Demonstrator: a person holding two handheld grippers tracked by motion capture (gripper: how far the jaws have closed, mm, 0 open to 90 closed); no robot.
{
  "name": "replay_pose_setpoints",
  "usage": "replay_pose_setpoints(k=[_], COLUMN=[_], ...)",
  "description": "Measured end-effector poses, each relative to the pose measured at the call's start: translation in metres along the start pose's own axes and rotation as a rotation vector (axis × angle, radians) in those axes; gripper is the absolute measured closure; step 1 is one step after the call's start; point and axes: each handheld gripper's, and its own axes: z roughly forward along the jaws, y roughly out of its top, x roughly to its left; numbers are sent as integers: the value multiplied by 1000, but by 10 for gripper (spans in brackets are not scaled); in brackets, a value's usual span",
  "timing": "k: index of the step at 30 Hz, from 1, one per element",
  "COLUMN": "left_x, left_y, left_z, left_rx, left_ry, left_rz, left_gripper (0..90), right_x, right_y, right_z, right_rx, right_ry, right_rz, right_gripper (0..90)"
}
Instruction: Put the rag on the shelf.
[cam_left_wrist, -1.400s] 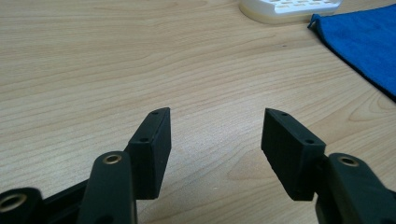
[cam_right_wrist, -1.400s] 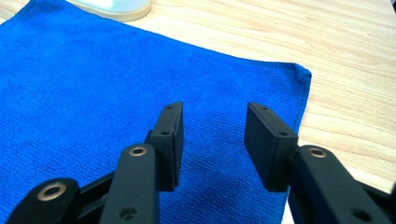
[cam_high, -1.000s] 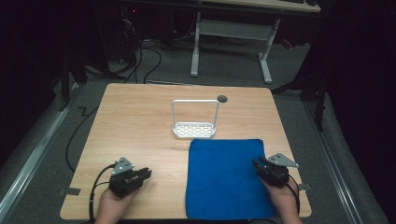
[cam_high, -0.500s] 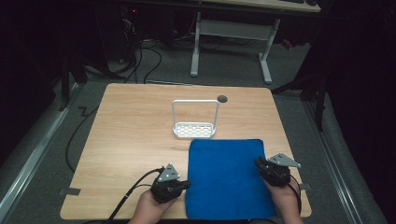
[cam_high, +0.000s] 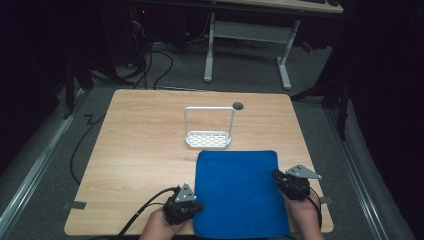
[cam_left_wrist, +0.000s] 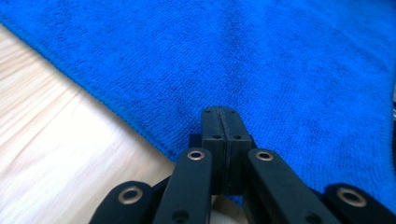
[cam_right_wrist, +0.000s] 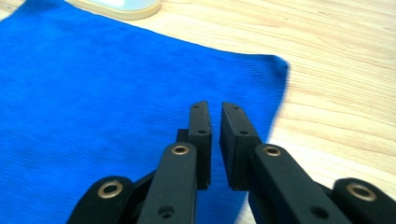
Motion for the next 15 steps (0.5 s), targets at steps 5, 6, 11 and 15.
replay_pose_setpoints(k=[5,6,11,15], left_x=[7,7,8,24], left_y=[-18,-21,-27,-17], left_z=[-21,-26,-35,-33], left_rx=[4,6,6,-57], left_ry=[16,20,39,82], left_rz=[-55,-63,-67,-98], left_gripper=[899,899,866,740], right_x=[5,7,11,15], right_y=[0,1,2,4], right_z=[2,2,5,7], right_rx=[8,7,8,7], right_ry=[16,22,37,47], right_rz=[-16,-22,-42,-58], right_gripper=[836,835,834,834])
